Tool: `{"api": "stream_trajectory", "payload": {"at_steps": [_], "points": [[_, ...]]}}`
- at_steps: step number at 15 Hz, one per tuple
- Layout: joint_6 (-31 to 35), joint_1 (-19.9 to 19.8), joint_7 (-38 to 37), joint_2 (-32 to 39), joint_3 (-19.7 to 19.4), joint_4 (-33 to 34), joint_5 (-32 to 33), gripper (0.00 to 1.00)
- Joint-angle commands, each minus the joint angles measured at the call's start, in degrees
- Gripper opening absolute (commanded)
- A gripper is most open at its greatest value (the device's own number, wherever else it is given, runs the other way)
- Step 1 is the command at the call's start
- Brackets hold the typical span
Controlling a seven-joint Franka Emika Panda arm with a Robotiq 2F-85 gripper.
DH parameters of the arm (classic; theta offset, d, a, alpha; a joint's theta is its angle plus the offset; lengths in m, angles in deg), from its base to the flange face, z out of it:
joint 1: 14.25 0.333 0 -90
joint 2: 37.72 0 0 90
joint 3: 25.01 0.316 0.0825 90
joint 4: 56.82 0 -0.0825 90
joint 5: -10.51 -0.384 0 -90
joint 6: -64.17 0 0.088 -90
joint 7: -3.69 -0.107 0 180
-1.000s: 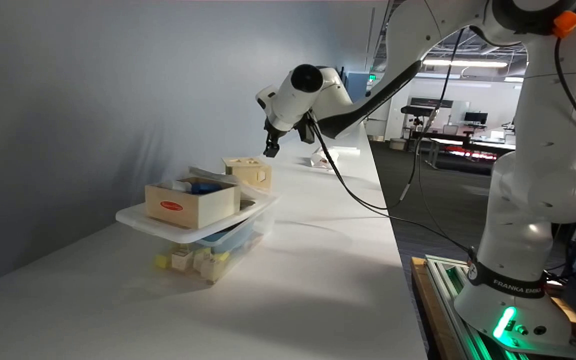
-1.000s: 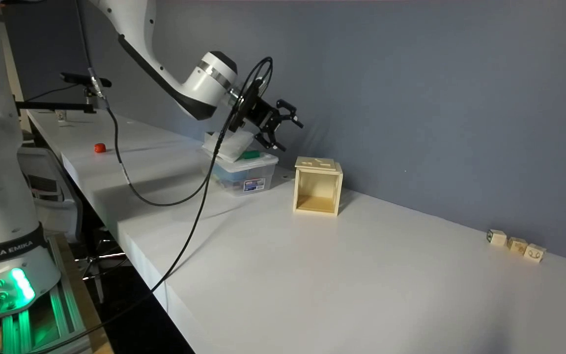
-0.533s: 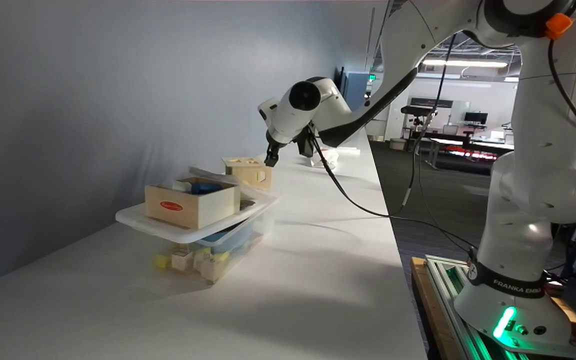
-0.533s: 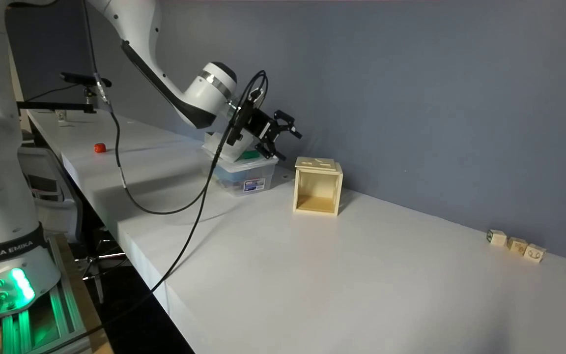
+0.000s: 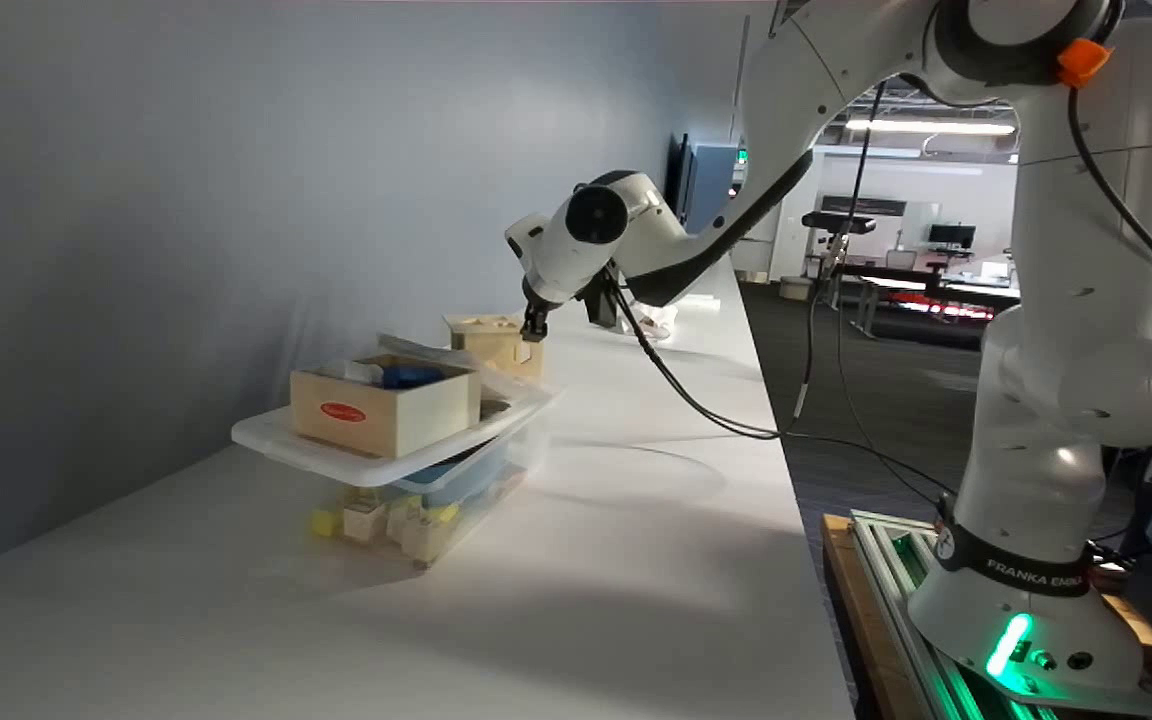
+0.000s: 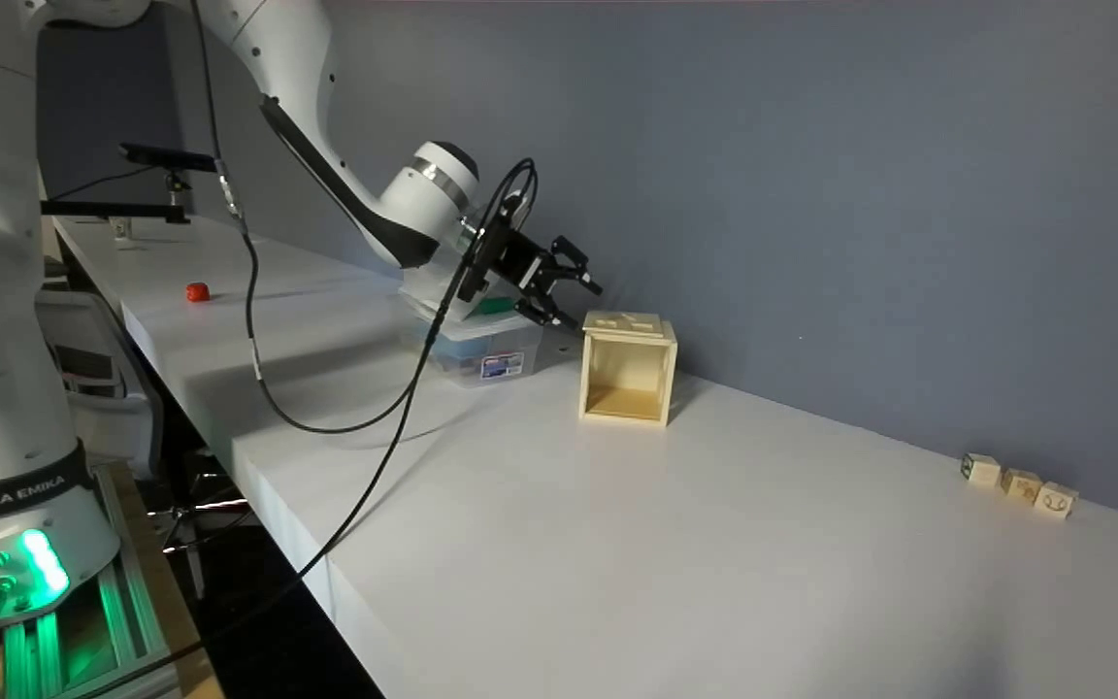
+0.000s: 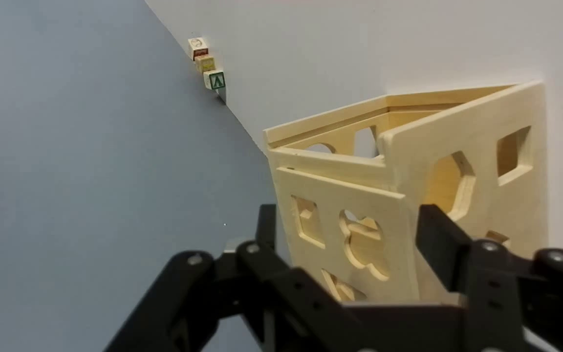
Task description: Remove the wooden plaque from the top of the toy box
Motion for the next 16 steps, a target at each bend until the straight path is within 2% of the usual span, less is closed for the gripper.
{"api": "stream_trajectory", "payload": {"at_steps": [1,2,5,6,7,8,9,10,15,16], "points": [[0.3,0.3,-1.1,2.6,-0.5,2.4,2.2,0.45],[0.4,0.3,-0.9,3.0,-0.4,2.7,2.0,0.38],[0.8,0.5,-0.5,3.5,-0.1,2.7,2.1,0.43],[0.5,0.8,-0.5,3.2,0.0,2.5,2.4,0.54],[0.6,0.9,-0.5,2.9,0.1,2.1,2.7,0.55],[0.8,1.1,-0.5,2.4,0.2,1.7,3.0,0.62],[1.0,1.2,-0.4,2.2,0.3,1.6,3.2,0.65],[1.3,1.3,-0.3,2.0,0.4,1.3,3.4,0.76],[1.0,2.0,0.4,4.5,0.7,4.2,4.0,0.45],[1.0,2.2,1.0,5.1,0.9,4.9,3.8,0.42]]}}
